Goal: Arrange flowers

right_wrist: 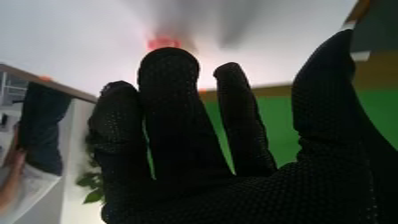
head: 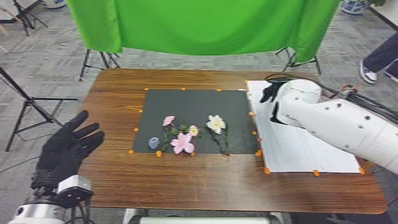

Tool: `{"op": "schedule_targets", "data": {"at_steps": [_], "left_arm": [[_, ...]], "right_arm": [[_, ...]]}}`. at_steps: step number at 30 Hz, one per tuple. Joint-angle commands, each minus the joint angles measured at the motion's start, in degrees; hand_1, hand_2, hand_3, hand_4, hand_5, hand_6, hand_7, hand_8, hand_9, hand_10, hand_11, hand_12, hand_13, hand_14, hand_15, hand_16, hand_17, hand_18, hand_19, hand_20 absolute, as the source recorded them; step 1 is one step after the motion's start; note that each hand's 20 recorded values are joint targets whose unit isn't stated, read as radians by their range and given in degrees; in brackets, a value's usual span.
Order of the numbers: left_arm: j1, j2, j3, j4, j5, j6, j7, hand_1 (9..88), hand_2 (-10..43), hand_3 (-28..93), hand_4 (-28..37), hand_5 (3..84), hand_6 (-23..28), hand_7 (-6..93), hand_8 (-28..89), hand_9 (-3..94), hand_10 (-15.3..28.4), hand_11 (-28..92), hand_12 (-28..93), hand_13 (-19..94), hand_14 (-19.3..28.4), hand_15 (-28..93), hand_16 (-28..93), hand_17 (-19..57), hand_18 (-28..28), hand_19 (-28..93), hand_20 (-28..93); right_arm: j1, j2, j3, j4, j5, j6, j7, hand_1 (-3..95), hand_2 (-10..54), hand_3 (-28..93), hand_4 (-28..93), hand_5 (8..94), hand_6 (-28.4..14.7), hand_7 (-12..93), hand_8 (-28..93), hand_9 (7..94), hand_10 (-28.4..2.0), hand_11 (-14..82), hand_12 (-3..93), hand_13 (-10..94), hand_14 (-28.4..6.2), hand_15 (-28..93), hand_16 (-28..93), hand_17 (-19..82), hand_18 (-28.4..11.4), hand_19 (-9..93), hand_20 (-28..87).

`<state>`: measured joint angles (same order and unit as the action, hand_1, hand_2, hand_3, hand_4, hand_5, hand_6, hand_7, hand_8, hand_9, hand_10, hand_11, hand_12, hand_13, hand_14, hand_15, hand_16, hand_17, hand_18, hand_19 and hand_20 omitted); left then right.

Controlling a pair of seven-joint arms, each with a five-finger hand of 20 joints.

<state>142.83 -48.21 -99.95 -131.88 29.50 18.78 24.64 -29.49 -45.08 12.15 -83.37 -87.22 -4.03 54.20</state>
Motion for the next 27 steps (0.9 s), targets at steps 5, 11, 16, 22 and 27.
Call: {"op": "schedule_targets", "data": {"at_steps": [5,11,16,22,27], "left_arm": [[-1.09,-0.44,0.51,0.49,0.87,-1.31,-1.40,30.4,6.5,64,-19.1,36.0,9.4,9.0,-7,32.5,20.4,28,12,22,27.9,58,-12,-6.3,28.4,56,-1],[-0.83,-0.24,0.41,0.49,0.58,-1.03,-0.84,30.5,6.6,64,-19.1,36.0,9.4,9.0,-7,32.5,20.4,28,12,22,27.9,58,-12,-6.3,28.4,56,-1],[-0.90,-0.51,0.27,0.54,0.66,-1.29,-0.94,30.5,6.6,64,-19.2,36.0,9.4,9.0,-7,32.5,20.3,28,12,22,27.9,58,-12,-6.3,28.4,56,-1],[-1.39,-1.10,0.43,0.67,1.08,-1.36,-1.28,30.5,6.6,64,-19.2,36.0,9.4,9.1,-7,32.5,20.3,28,12,22,27.9,58,-12,-6.3,28.4,56,-1],[-1.71,-1.36,0.46,0.76,1.28,-1.76,-1.60,30.5,6.6,64,-19.1,36.0,9.4,9.0,-7,32.4,20.3,28,12,22,27.9,58,-12,-6.3,28.4,56,-1]], "right_arm": [[2.40,2.52,0.83,0.23,-1.15,-1.94,1.05,23.6,3.8,82,-22,48.3,-2.4,13,-10,51.1,-19.5,11.3,14.9,69,-10.6,80,11,45,-20.5,93,34],[-0.82,2.13,4.96,1.87,0.36,-5.30,2.97,23.2,4.6,81,-22,45.9,-2.6,12,-10,48.2,-19.7,8.6,14.4,68,-11.4,80,11,45,-20.9,93,33],[-1.45,2.18,5.63,2.30,0.62,-5.65,2.77,23.5,5.0,80,-22,46.2,-2.7,11,-9,48.5,-19.2,8.7,14.6,68,-11.5,80,11,45,-21.0,93,33],[-1.72,1.20,5.69,2.67,0.06,-5.93,2.18,24.0,5.0,80,-22,46.2,-2.5,11,-9,48.8,-18.7,8.7,14.5,68,-11.5,80,10,45,-21.2,93,33],[-2.10,0.53,5.65,3.34,-0.11,-6.59,2.07,24.9,4.6,80,-22,45.3,-2.0,11,-9,48.8,-18.4,8.7,14.6,68,-11.5,79,11,45,-21.3,93,33]]}}
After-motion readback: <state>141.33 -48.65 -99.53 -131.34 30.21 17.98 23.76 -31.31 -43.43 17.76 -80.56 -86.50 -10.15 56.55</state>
